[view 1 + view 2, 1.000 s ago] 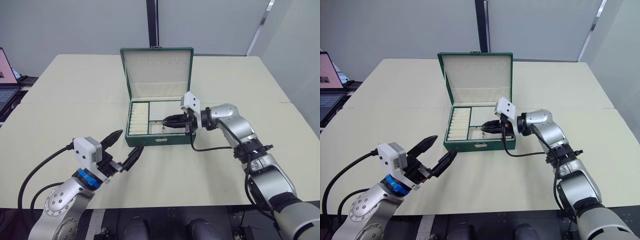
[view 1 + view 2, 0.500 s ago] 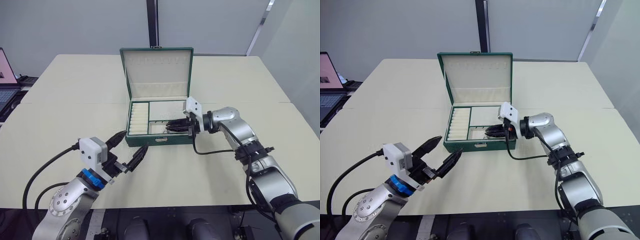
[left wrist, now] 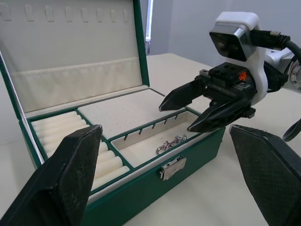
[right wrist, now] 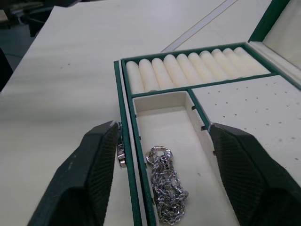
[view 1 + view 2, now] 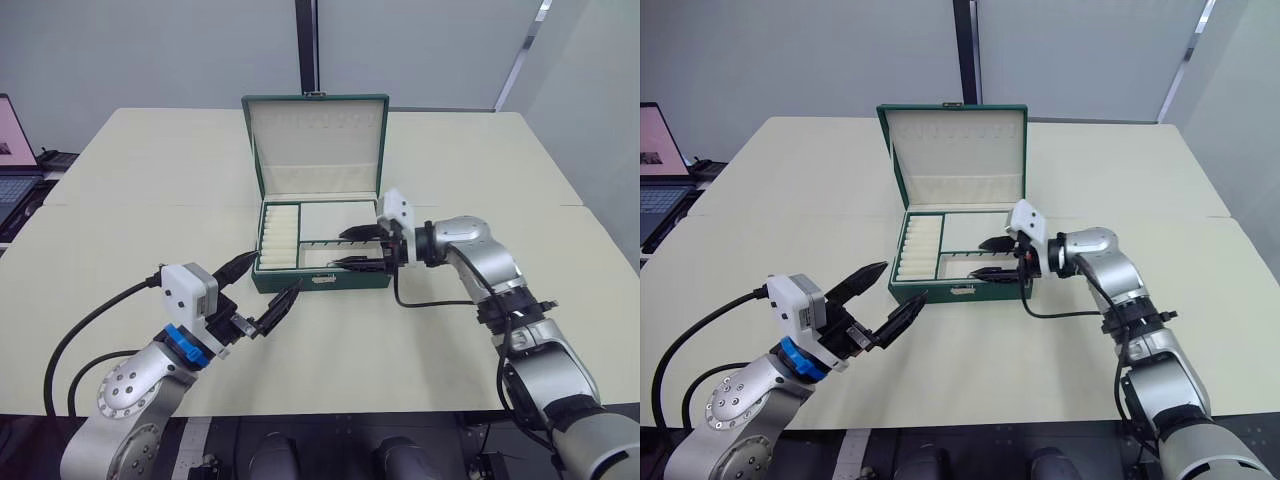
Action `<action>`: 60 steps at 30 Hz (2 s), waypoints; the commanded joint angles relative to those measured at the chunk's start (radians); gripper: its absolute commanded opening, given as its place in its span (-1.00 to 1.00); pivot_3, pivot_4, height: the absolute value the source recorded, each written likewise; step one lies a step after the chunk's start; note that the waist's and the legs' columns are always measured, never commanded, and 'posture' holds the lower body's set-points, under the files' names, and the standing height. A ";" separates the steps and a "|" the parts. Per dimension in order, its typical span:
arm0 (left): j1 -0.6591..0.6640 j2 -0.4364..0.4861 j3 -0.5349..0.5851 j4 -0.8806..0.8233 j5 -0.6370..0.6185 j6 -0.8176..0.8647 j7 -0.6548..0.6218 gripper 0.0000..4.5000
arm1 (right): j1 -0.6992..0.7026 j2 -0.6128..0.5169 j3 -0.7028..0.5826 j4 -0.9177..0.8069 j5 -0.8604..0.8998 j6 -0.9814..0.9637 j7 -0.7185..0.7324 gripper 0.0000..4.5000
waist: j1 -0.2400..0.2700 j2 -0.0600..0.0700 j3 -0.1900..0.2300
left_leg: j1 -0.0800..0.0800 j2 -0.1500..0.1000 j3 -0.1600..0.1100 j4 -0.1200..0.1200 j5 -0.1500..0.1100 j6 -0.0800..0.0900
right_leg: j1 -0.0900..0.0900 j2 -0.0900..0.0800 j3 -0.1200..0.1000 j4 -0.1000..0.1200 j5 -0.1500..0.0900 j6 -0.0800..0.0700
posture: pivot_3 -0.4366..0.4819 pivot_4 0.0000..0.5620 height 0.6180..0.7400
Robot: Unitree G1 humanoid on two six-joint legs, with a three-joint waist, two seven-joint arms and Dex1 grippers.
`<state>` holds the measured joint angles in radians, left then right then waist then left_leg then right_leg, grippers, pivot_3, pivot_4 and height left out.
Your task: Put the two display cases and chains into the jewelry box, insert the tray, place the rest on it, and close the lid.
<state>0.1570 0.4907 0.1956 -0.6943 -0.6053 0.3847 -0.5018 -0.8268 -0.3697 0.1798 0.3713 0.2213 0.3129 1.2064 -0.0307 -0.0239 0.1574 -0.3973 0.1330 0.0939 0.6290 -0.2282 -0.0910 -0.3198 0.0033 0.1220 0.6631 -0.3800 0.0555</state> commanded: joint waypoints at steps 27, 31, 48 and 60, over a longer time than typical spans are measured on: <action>-0.083 0.497 0.460 0.907 0.074 -0.164 -0.526 1.00 | 0.536 -0.514 -0.451 -0.185 0.145 -0.011 -0.067 0.98 | -0.015 0.003 0.004 | 0.000 0.000 0.004 -0.003 0.000 0.000 | -0.004 0.000 0.002 -0.001 0.000 0.000 | -0.05 -0.47 1.00; -0.079 0.494 0.465 0.912 0.089 -0.157 -0.513 1.00 | 0.532 -0.508 -0.447 -0.147 0.144 -0.029 -0.079 0.98 | -0.018 0.003 0.004 | 0.000 0.000 0.004 -0.002 0.000 0.000 | -0.004 0.000 0.002 0.000 0.000 0.000 | -0.05 -0.47 1.00; -0.318 0.281 0.169 0.878 0.231 -0.159 -0.313 0.01 | 0.311 -0.278 -0.265 -0.162 0.092 0.061 -0.291 -0.16 | -0.017 0.003 0.004 | -0.001 0.001 0.005 -0.001 0.000 0.000 | -0.004 0.000 0.002 0.001 0.000 0.000 | -0.05 -0.47 1.00; -0.642 0.091 -0.011 1.143 0.340 -0.233 -0.235 -1.00 | 0.059 -0.029 -0.105 0.196 -0.088 -0.134 -0.400 -0.99 | -0.023 0.002 0.003 | -0.002 0.001 0.010 0.004 0.001 -0.001 | -0.012 0.000 0.004 0.011 0.000 0.000 | -0.05 -0.47 1.00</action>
<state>-0.4611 0.5744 0.1784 0.4418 -0.2702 0.1790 -0.7478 -0.7446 -0.3953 0.0833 0.5614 0.1369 0.2134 0.8161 -0.0542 -0.0218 0.1606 -0.4000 0.1347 0.1050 0.6339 -0.2272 -0.0923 -0.3341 0.0036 0.1268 0.6769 -0.3800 0.0560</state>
